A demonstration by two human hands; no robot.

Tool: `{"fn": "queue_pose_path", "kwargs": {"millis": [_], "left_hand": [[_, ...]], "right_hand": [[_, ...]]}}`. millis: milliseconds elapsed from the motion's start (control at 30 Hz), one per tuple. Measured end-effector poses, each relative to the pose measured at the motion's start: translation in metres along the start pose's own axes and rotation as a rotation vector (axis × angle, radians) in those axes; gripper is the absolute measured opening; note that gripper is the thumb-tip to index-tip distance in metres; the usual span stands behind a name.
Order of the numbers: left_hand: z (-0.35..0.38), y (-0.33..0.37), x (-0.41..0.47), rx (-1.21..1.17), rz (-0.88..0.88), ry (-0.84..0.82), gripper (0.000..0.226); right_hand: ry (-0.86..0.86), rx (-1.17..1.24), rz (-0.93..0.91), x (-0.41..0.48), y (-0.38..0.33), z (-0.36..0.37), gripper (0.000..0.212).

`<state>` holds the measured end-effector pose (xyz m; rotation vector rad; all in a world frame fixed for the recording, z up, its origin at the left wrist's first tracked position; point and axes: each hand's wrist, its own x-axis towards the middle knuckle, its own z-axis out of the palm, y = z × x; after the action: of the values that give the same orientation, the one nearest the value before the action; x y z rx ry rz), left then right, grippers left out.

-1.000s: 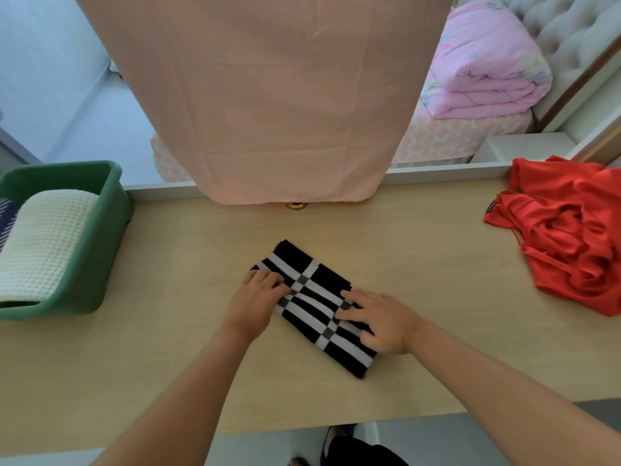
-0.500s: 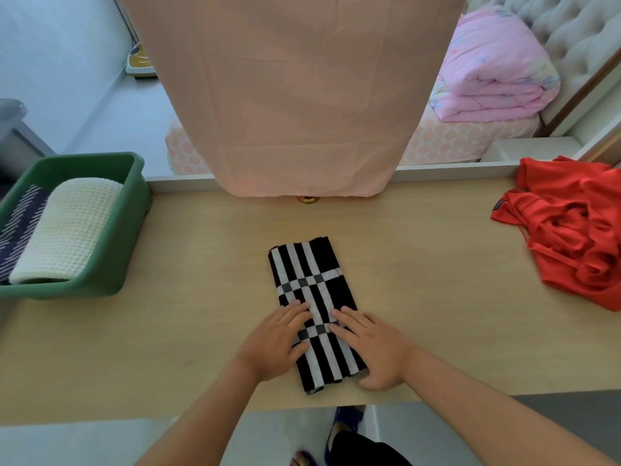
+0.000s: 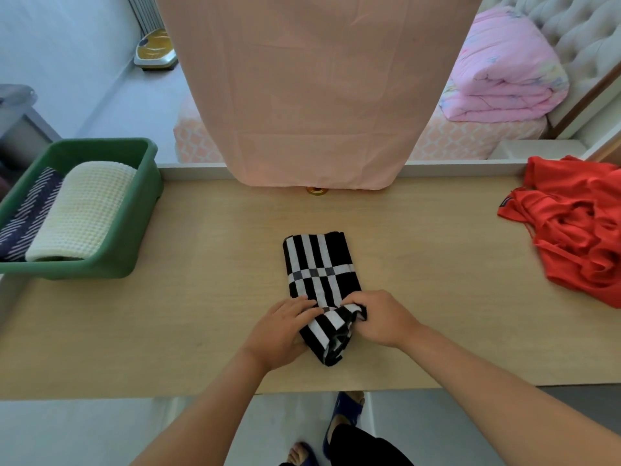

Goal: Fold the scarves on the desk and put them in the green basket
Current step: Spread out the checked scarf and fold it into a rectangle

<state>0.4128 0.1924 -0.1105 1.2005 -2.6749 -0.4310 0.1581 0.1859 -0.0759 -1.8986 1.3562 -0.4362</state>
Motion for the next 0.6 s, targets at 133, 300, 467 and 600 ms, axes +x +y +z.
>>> {"fn": "queue_pose_path", "kwargs": {"millis": [133, 300, 467, 600], "left_hand": [[-0.018, 0.007, 0.013, -0.536, -0.365, 0.194, 0.024], [-0.033, -0.001, 0.037, -0.836, -0.760, 0.278, 0.026], [-0.042, -0.014, 0.060, -0.822, -0.865, 0.300, 0.029], [-0.044, -0.022, 0.074, -0.656, -0.966, 0.445, 0.060]], "right_hand": [[0.157, 0.206, 0.021, 0.000, -0.006, -0.017, 0.030], [0.211, 0.167, 0.067, 0.010, -0.007, -0.021, 0.057], [0.277, 0.152, 0.224, 0.052, -0.010, -0.012, 0.030], [0.323, 0.110, 0.277, 0.084, -0.008, -0.008, 0.039]]}}
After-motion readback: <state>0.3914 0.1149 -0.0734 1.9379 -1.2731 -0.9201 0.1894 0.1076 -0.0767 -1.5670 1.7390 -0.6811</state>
